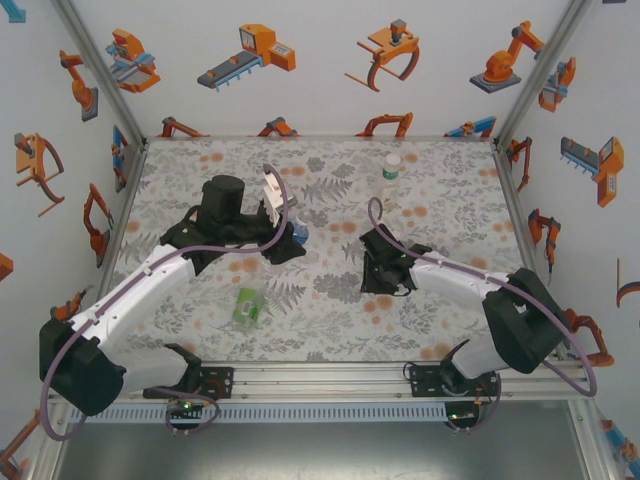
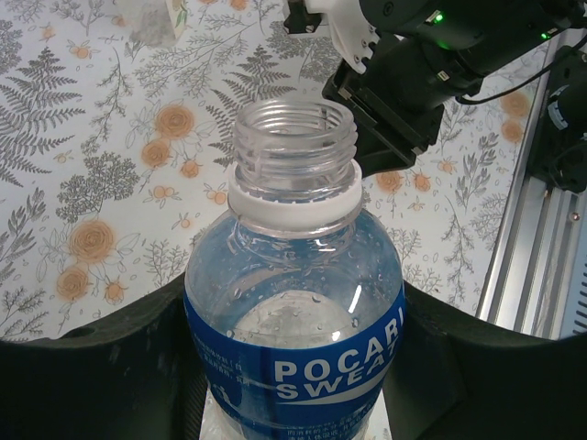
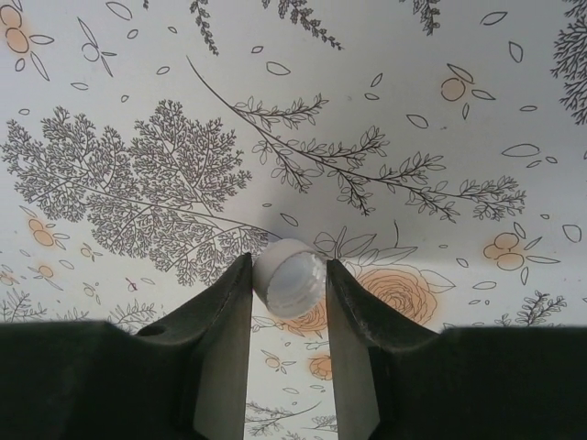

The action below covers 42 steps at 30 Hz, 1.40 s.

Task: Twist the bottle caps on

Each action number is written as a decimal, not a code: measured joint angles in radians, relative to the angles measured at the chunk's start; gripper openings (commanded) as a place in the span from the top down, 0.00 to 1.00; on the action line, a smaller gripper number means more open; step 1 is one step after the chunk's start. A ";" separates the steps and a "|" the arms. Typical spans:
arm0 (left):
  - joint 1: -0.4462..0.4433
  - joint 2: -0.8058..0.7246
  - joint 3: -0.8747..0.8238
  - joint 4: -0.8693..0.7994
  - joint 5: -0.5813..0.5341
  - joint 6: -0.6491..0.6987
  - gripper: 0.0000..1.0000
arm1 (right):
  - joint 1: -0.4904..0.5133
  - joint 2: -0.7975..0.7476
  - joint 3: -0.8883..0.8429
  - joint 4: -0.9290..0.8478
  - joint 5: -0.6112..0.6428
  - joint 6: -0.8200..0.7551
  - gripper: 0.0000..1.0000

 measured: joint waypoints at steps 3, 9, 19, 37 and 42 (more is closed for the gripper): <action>0.000 0.005 0.000 0.000 0.001 0.000 1.00 | -0.006 0.000 -0.004 0.016 -0.011 0.001 0.71; 0.000 0.013 0.000 0.000 0.005 0.000 1.00 | -0.011 0.006 -0.006 0.029 -0.029 0.004 0.64; 0.000 0.014 0.000 0.000 0.007 0.000 1.00 | -0.019 0.020 -0.003 0.051 -0.051 0.004 0.62; 0.000 0.019 0.000 0.000 0.007 0.000 1.00 | -0.036 0.043 0.037 -0.043 -0.052 -0.012 0.54; 0.000 0.023 0.000 0.000 0.007 0.000 1.00 | -0.036 0.018 0.056 -0.065 -0.055 -0.019 0.54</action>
